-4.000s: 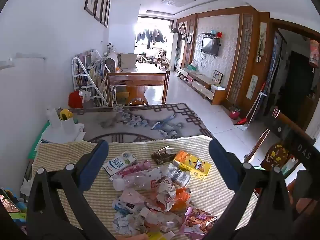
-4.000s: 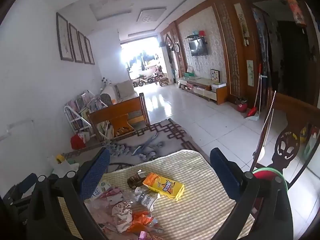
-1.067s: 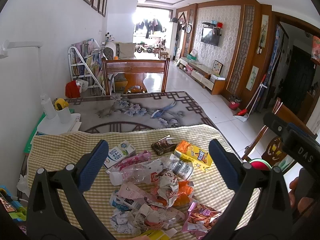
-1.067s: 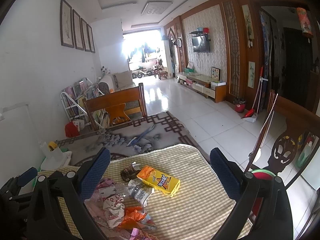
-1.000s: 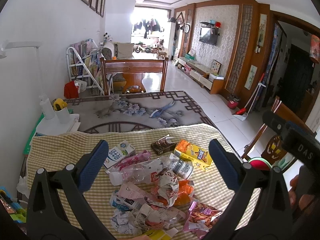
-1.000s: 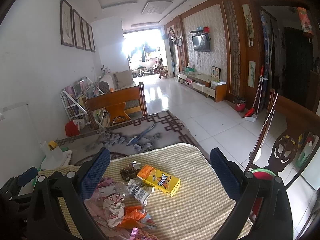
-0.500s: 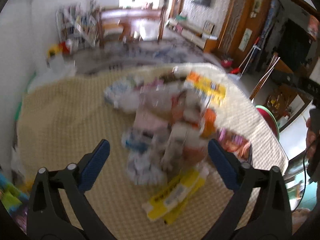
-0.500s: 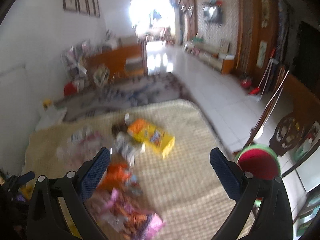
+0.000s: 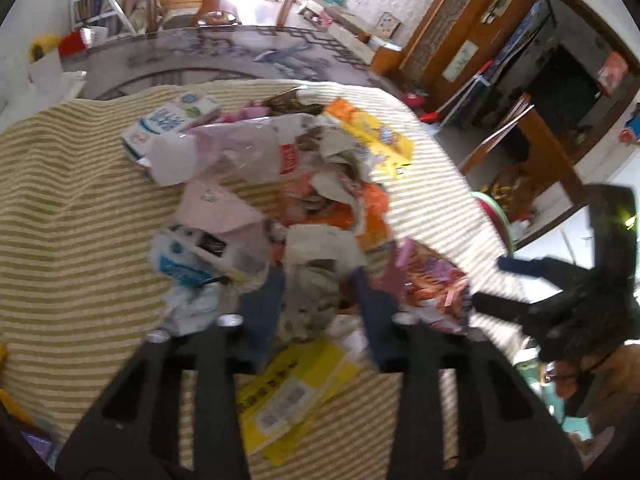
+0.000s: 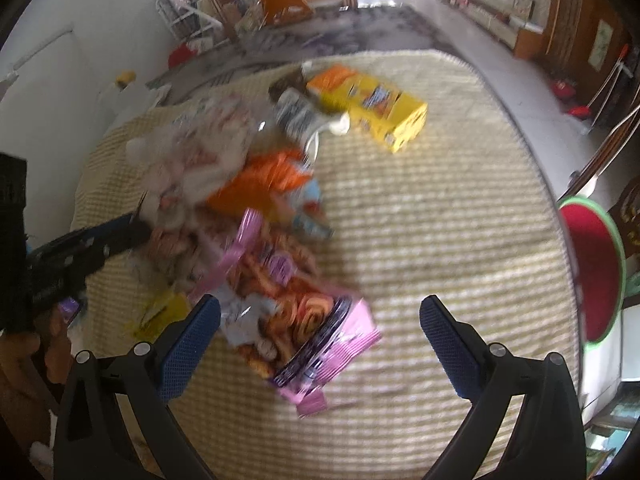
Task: Collect trash
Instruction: 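Grasp crumpled white paper with the left tool while the right tool grasps the pink pastry bag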
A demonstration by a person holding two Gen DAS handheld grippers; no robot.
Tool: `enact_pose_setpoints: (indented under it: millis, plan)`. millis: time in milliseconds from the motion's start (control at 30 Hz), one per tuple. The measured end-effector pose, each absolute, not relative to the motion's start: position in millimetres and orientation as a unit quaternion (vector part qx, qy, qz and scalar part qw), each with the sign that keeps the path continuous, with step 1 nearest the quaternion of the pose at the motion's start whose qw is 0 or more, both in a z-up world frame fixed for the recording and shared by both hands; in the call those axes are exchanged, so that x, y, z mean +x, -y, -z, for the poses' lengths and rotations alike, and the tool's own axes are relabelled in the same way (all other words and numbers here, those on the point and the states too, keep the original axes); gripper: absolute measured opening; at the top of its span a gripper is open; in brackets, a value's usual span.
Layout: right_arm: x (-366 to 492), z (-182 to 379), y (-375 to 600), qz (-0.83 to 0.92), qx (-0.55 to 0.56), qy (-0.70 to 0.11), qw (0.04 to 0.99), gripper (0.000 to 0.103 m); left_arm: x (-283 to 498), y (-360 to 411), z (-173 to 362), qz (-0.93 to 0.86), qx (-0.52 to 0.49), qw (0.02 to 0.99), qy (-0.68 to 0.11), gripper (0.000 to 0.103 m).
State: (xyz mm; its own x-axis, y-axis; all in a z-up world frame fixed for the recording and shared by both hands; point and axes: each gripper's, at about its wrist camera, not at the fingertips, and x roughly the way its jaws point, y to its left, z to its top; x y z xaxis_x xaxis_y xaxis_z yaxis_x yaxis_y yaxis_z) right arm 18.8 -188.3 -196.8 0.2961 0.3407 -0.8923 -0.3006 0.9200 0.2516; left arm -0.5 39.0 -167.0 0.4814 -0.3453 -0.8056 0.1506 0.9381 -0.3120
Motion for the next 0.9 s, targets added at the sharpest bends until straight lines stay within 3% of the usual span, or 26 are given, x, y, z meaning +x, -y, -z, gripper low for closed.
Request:
enact_pose_setpoints:
  millis: [67, 333, 367, 433, 467, 567, 900]
  plan:
    - [15, 201, 185, -0.214, 0.020, -0.566, 0.796, 0.096, 0, -32, 164, 0.155, -0.088, 0.856, -0.485, 0.021]
    - [14, 226, 166, -0.219, -0.034, -0.591, 0.775, 0.096, -1, -28, 158, 0.165, -0.085, 0.855, -0.484, 0.016]
    - [14, 229, 166, -0.220, -0.031, -0.592, 0.775, 0.092, -2, -30, 155, 0.166, -0.087, 0.856, -0.482, 0.016]
    - [15, 232, 168, -0.224, -0.022, -0.595, 0.772, 0.070, -4, -33, 151, 0.166, -0.091, 0.857, -0.479, 0.016]
    - [17, 233, 170, -0.225, -0.015, -0.597, 0.770, 0.049, -5, -34, 149, 0.165, -0.093, 0.858, -0.477, 0.016]
    - [18, 227, 179, -0.236, 0.018, -0.592, 0.770, 0.029, -8, -38, 141, 0.166, -0.104, 0.861, -0.469, 0.016]
    - [26, 172, 220, -0.228, 0.081, -0.516, 0.822, 0.028, -4, -13, 101, 0.190, -0.099, 0.881, -0.423, 0.016]
